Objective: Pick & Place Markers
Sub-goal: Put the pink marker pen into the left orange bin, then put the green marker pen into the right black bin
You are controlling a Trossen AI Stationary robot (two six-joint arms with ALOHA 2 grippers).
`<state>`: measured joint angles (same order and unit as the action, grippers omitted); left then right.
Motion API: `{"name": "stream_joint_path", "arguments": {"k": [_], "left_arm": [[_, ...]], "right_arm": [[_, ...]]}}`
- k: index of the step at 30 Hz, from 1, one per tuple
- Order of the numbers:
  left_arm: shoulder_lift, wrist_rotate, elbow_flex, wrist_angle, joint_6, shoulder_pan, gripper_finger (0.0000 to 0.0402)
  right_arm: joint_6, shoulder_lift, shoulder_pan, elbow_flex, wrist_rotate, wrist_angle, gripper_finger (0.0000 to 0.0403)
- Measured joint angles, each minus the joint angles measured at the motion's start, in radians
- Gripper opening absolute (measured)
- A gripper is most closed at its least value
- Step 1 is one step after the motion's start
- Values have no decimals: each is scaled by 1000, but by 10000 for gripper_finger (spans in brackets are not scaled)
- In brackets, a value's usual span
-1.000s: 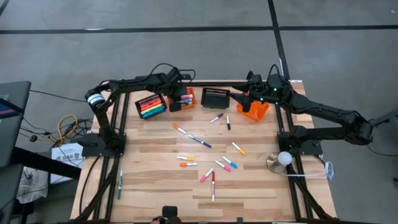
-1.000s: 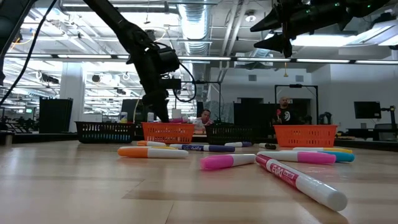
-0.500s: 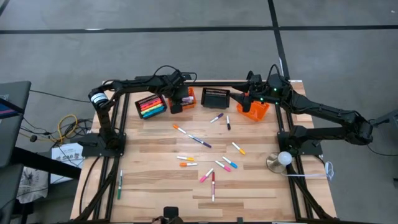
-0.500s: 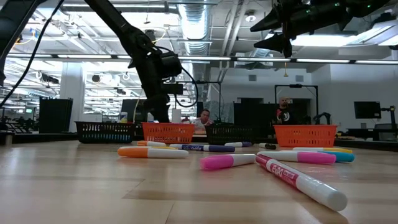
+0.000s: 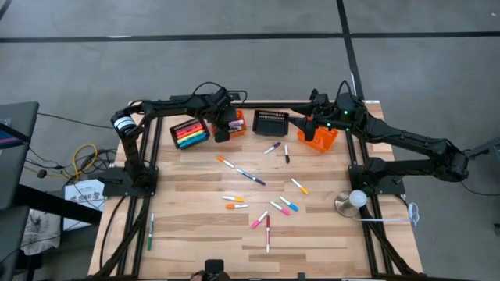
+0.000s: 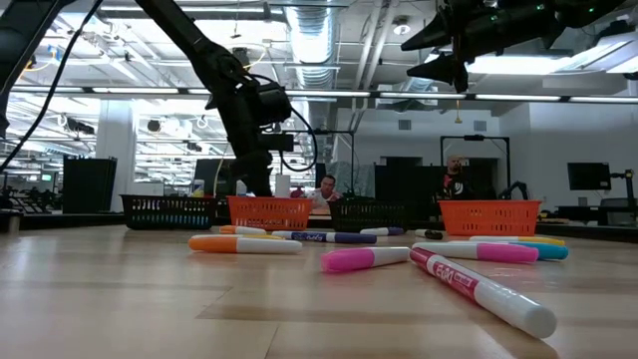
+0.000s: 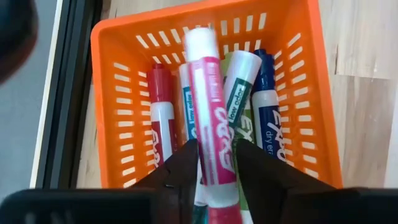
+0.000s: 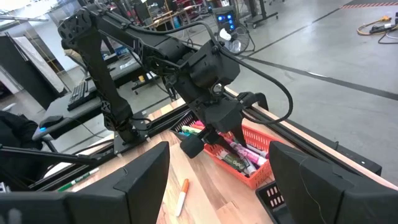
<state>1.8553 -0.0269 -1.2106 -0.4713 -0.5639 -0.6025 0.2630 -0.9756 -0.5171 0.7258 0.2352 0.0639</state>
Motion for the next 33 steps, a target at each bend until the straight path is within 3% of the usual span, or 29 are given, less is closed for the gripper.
{"name": "stream_joint_path", "arguments": {"k": [8,16,25,33], "left_arm": [[-28,23,0,0,4,2,166],[-216,60,0,2,32,10,188],[-476,-91,0,7,330,92,179],[-608,-104,0,0,471,276,165]], "right_arm": [[0,0,0,0,0,0,265],[0,0,0,0,0,0,265],[-1,0,0,0,0,0,265],[-1,0,0,0,0,0,265]]}}
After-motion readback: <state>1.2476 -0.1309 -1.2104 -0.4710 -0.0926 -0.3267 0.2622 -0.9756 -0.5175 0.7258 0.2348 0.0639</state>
